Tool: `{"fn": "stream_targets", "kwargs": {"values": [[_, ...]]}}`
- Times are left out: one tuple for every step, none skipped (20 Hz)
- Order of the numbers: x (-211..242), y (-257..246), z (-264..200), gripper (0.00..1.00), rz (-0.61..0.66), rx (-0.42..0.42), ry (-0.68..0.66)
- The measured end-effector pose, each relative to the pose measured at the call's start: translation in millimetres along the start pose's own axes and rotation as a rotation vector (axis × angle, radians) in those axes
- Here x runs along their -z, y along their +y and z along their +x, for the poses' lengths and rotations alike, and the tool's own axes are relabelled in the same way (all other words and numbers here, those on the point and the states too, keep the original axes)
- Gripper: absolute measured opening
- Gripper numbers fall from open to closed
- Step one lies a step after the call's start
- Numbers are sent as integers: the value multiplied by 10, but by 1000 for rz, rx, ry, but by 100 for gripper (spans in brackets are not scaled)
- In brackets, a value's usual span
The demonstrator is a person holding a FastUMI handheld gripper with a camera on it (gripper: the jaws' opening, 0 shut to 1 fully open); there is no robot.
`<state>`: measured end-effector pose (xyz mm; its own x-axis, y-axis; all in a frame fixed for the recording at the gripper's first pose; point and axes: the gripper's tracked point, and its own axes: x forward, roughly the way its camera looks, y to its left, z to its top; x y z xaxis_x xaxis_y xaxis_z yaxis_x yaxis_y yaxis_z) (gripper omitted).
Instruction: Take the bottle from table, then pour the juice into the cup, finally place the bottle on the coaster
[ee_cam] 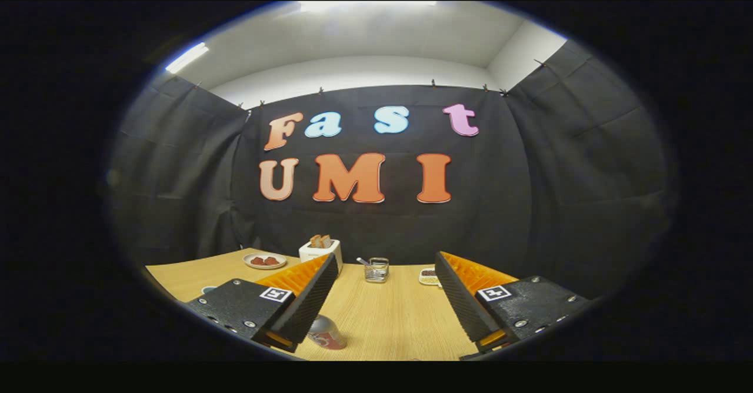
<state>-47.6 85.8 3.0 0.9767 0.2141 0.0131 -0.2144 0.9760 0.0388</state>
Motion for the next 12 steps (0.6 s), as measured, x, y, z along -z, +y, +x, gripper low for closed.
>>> {"fn": "stream_targets", "kwargs": {"values": [[72,43,-15,99,-9,-20,4],[157,96,-43,99,-20,-40,10],[225,146,-72,99,-30,-58,14],[287,195,-90,99,-33,-73,17],[354,246,-118,98,-26,-94,22],[417,314,-153,99,-15,-118,29],[493,362,-172,98,-6,-136,39],[563,404,-196,99,-1,-149,53],[641,432,-202,99,3,-159,67],[716,467,-208,99,8,-168,82],[799,506,-214,99,12,-178,98],[872,538,-218,99,16,-183,112]]}}
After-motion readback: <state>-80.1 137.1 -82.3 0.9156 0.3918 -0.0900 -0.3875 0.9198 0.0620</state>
